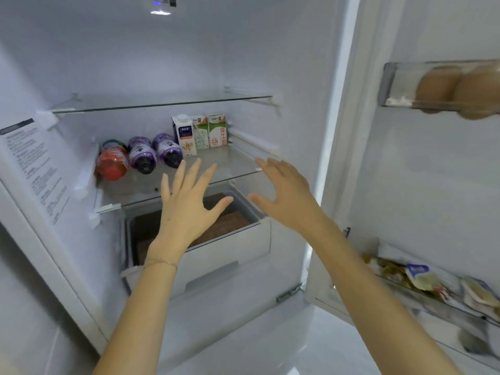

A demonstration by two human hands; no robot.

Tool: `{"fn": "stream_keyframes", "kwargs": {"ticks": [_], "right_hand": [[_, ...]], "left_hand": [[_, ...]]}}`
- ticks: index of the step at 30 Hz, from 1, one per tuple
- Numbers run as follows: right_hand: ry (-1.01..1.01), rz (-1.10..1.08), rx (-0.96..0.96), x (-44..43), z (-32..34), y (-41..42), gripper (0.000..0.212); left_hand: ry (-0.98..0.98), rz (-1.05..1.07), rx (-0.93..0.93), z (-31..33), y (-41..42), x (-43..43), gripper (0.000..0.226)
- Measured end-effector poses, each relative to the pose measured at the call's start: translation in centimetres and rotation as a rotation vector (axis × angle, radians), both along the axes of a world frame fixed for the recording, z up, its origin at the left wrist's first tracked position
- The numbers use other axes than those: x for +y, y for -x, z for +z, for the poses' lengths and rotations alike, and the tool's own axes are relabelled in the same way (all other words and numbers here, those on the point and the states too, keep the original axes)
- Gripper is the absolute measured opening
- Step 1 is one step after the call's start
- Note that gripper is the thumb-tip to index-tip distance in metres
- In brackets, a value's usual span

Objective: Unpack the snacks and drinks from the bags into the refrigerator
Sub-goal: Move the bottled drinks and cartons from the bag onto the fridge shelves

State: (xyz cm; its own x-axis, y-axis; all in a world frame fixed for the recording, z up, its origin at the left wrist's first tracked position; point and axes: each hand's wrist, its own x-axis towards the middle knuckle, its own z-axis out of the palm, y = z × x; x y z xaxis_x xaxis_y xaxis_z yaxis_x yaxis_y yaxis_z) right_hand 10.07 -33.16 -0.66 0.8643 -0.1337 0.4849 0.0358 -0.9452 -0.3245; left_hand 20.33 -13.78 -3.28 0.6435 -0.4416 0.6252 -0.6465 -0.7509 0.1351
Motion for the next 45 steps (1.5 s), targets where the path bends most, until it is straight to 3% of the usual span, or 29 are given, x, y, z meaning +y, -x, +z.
{"fn": "stream_keyframes", "kwargs": {"ticks": [12,20,26,38,45], "right_hand": [[0.008,-0.112,0.027,-4.9,0.7,19.3,0.072],[0.023,-0.275,-0.055,-9.2,-1.0,34.4,0.069],[-0.006,-0.491,-0.068,-13.7,-2.0,45.2,0.07],[-0.026,-1.085,0.01,-22.8,-3.8,67.2,0.077],[-0.105,-1.387,0.08,-28.3,-6.6,79.0,0.077]], "left_hand": [[0.032,-0.186,-0.006,-0.8,14.5,-9.3,0.081],[0.056,-0.372,0.014,-2.5,27.3,-16.2,0.077],[0.035,-0.646,0.069,-3.1,37.8,-23.3,0.076],[-0.077,-1.158,-0.016,-2.7,56.3,-40.0,0.077],[-0.157,-1.359,0.018,-4.8,66.2,-51.0,0.083]]}}
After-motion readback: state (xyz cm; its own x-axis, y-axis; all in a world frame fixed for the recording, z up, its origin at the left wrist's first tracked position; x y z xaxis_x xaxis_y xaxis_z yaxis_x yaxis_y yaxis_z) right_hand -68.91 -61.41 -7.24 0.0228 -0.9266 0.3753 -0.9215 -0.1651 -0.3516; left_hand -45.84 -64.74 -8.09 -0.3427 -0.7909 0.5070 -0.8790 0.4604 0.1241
